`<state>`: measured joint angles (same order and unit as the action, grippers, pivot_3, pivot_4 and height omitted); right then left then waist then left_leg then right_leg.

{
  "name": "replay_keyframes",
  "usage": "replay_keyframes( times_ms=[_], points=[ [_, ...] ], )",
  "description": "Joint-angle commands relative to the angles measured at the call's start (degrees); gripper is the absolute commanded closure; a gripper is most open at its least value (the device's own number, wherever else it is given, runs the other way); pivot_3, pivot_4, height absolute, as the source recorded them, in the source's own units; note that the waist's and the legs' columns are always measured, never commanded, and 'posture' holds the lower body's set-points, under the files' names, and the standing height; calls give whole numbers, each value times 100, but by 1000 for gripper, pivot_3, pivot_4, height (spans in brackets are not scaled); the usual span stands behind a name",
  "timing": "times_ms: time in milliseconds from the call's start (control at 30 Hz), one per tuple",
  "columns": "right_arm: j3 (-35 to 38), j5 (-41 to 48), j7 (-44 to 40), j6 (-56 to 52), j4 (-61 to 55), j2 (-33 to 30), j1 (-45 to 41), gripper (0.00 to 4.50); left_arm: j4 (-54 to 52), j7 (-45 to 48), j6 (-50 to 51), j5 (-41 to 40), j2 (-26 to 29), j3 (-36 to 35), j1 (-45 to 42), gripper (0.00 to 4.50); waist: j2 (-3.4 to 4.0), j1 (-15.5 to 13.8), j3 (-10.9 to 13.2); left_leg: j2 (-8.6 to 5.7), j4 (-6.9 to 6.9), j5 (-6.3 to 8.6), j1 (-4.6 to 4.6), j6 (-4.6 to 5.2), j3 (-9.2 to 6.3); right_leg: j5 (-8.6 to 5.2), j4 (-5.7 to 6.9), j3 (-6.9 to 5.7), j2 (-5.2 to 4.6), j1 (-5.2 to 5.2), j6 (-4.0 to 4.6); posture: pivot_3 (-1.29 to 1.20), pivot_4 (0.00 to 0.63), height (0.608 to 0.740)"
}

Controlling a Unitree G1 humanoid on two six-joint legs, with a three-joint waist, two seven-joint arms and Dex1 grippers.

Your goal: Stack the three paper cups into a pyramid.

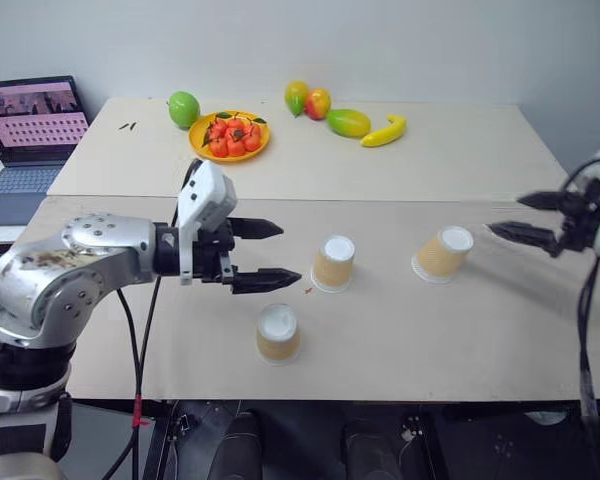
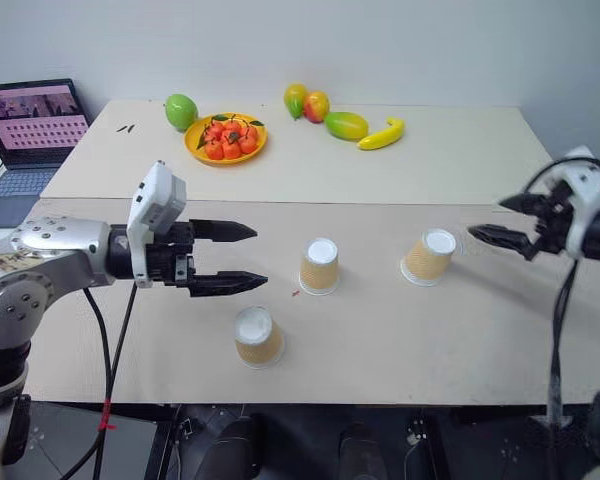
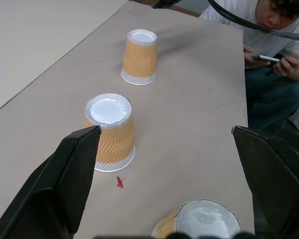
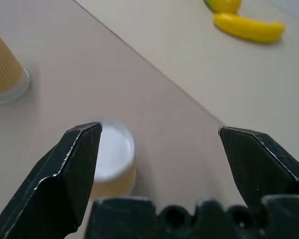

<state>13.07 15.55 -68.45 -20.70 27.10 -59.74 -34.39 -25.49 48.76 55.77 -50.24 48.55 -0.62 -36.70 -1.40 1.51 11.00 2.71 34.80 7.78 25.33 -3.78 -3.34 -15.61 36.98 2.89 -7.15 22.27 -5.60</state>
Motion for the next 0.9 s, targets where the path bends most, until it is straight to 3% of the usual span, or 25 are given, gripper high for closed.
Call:
replay_keyframes(
  times_ms=[33, 233, 900],
  points=[
    [528, 311, 43, 80, -334, -12, 567, 77, 32, 155, -214, 154, -23, 21, -189, 0, 0, 8, 0, 0, 1, 0, -2, 0, 0, 0, 2, 0, 0, -1, 0, 0, 150, 732],
    [393, 313, 209, 231, -221, 401, 804, 77, 76, 242, -201, 231, -65, 31, -268, 0, 3, 107, 0, 0, 7, -1, -6, 0, 3, 1, 4, 7, 0, -5, -3, 0, 150, 732],
    [-809, -213, 97, 693, 711, 1346, -749, 77, -139, 83, 47, 57, -3, -151, -228, 0, 4, 94, 1, -1, 3, -1, -8, -1, 3, 0, 3, 8, 0, -5, -4, 0, 150, 732]
  ],
)
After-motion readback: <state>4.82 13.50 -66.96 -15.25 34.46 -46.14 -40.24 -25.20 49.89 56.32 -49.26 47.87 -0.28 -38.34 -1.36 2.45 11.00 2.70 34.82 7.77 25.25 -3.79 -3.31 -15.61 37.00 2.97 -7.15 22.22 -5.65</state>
